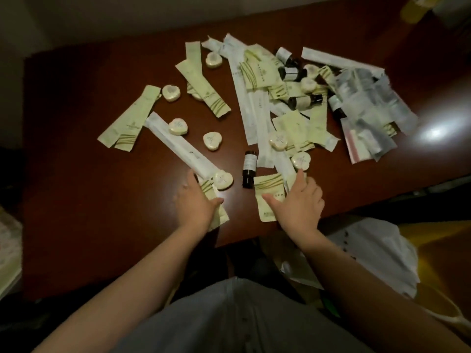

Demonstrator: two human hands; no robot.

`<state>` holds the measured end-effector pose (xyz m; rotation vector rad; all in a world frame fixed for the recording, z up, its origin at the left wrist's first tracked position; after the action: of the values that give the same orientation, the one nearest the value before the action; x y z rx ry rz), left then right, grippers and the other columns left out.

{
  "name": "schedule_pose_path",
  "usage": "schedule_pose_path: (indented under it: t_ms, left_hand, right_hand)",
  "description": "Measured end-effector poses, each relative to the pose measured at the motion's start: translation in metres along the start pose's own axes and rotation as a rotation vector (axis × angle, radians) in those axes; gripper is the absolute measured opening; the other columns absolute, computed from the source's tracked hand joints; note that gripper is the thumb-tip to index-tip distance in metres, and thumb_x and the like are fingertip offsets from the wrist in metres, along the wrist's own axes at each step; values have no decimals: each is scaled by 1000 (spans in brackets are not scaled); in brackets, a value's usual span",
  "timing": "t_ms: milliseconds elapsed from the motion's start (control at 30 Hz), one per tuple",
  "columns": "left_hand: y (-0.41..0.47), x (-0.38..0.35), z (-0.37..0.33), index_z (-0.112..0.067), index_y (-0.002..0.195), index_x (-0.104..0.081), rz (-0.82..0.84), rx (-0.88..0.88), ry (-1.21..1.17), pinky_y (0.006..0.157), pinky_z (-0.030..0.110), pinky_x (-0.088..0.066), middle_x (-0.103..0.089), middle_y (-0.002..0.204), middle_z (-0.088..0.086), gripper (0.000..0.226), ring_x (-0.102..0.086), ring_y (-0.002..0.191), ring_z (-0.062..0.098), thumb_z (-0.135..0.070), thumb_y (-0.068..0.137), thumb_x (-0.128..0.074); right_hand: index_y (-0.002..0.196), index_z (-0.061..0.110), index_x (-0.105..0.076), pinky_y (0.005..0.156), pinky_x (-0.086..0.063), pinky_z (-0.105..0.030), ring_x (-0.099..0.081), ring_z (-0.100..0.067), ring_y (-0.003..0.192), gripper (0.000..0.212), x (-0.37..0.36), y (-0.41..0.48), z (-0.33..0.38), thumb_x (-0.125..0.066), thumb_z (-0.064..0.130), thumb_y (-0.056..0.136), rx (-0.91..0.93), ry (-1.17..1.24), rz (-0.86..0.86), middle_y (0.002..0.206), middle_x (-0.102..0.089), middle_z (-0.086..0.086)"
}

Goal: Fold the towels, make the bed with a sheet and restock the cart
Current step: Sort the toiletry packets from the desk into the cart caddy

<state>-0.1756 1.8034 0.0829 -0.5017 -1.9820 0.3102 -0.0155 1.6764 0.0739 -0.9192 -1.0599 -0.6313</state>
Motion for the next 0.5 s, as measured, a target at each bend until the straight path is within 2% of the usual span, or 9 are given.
schedule_pose_path:
  t_ms: [100, 200, 267, 367, 500]
  left_hand:
    - [2, 7, 10, -14, 131, -40, -11, -32, -186, 84, 34, -44, -54, 125, 8, 69, -54, 107, 25, -15, 74, -78]
    - [13, 33, 20, -12, 125, -43, -71, 5, -280, 77, 28, -38, -53, 122, 9, 63, -47, 95, 16, -15, 73, -79]
    - [29, 54, 23, -14, 122, -48, -93, -24, -254, 79, 27, -37, -49, 120, 7, 59, -43, 95, 14, -21, 73, -80]
    - [50, 79, 29, -22, 121, -53, -79, -26, -278, 82, 26, -36, -43, 115, 0, 50, -42, 96, 13, -25, 77, -77]
    - [71, 92, 50, -33, 126, -54, -98, 33, -361, 82, 30, -41, -48, 122, 3, 51, -49, 105, 19, -21, 81, -73]
  right_hand:
    - [147, 12, -23, 102, -33, -36, -36, -27, 126, 78, 4, -3, -3, -60, 47, 87, 58, 134, -57, 139, -40, -12]
    - [142, 16, -33, 97, -40, -34, -46, -23, 119, 62, 5, -4, 1, -62, 31, 89, 29, 244, -5, 130, -50, -5]
    - [134, 18, -40, 90, -47, -33, -55, -19, 110, 54, 6, -2, 8, -65, 28, 87, -53, 327, 56, 121, -57, 0]
    - [122, 17, -50, 76, -45, -29, -56, -14, 92, 37, 12, 0, 17, -63, 25, 88, -139, 375, 120, 108, -62, 2]
    - [110, 15, -57, 77, -42, -29, -55, -15, 91, 25, 27, -5, 17, -65, 22, 88, -156, 482, 73, 97, -59, 4]
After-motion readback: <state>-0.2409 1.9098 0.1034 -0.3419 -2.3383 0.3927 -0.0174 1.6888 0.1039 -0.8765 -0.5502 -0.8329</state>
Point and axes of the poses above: each hand's wrist, its own y-axis towards the middle knuckle, its own x-axis out of the back of the hand, z = x × y, the point moved 2 cm from there along y, towards the middle knuckle
